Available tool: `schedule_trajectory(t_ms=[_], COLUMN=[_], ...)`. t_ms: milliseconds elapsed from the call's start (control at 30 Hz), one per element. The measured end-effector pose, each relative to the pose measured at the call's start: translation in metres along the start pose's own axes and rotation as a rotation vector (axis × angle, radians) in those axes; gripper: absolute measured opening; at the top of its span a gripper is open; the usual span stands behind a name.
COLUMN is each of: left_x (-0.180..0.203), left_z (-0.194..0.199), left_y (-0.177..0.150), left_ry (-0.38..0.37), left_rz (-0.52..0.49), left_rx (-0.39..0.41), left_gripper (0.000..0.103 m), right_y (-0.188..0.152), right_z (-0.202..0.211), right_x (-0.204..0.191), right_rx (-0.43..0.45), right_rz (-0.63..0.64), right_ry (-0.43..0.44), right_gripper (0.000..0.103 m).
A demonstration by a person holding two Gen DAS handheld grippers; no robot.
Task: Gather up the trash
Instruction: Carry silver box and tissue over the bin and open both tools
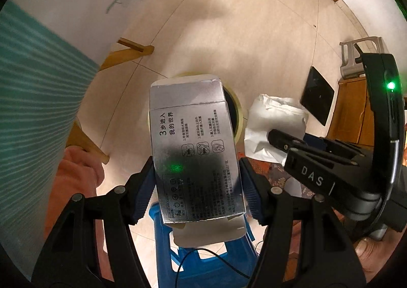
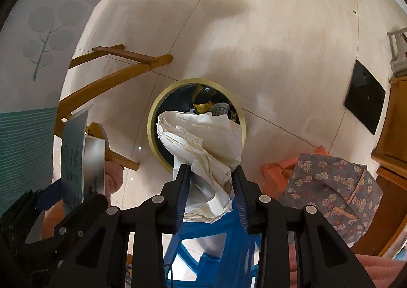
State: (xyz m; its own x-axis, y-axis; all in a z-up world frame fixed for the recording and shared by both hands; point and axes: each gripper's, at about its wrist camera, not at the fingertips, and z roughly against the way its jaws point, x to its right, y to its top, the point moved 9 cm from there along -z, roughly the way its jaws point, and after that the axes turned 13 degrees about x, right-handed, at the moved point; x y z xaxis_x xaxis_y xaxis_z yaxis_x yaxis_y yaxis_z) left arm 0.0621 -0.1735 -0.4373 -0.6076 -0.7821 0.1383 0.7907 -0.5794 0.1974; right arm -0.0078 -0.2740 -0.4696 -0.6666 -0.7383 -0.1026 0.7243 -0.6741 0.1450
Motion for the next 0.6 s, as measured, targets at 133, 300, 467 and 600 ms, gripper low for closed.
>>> schedule_trajectory(t_ms=[133, 300, 467, 600], left_x=[-0.005, -0.009, -0.012, -0.016], left_z=[-0.003, -0.012, -0.024, -0.030], left_y=[0.000, 0.001, 0.007, 0.010], left_ry=[-0.003, 0.015, 0.035, 0.043], left_rz=[-0.002, -0.006, 0.000, 0.007], left_rx=[-0.014, -0.030, -0.041, -0.050], left_gripper=[0.061, 0.061, 0.062, 0.067], right_y=[0.001, 0.002, 0.002, 0.005], right_z=[-0.005, -0.008, -0.012, -0.012], right_x=[-0.001, 0.000, 0.003, 0.003], right_rx=[-0.005, -0.009, -0.018, -0.017], right_rz=[0.002, -0.010, -0.023, -0.030], right_ry=[0.001, -0.002, -0.006, -0.005], right_gripper=[0.034, 0.034, 0.034, 0.034])
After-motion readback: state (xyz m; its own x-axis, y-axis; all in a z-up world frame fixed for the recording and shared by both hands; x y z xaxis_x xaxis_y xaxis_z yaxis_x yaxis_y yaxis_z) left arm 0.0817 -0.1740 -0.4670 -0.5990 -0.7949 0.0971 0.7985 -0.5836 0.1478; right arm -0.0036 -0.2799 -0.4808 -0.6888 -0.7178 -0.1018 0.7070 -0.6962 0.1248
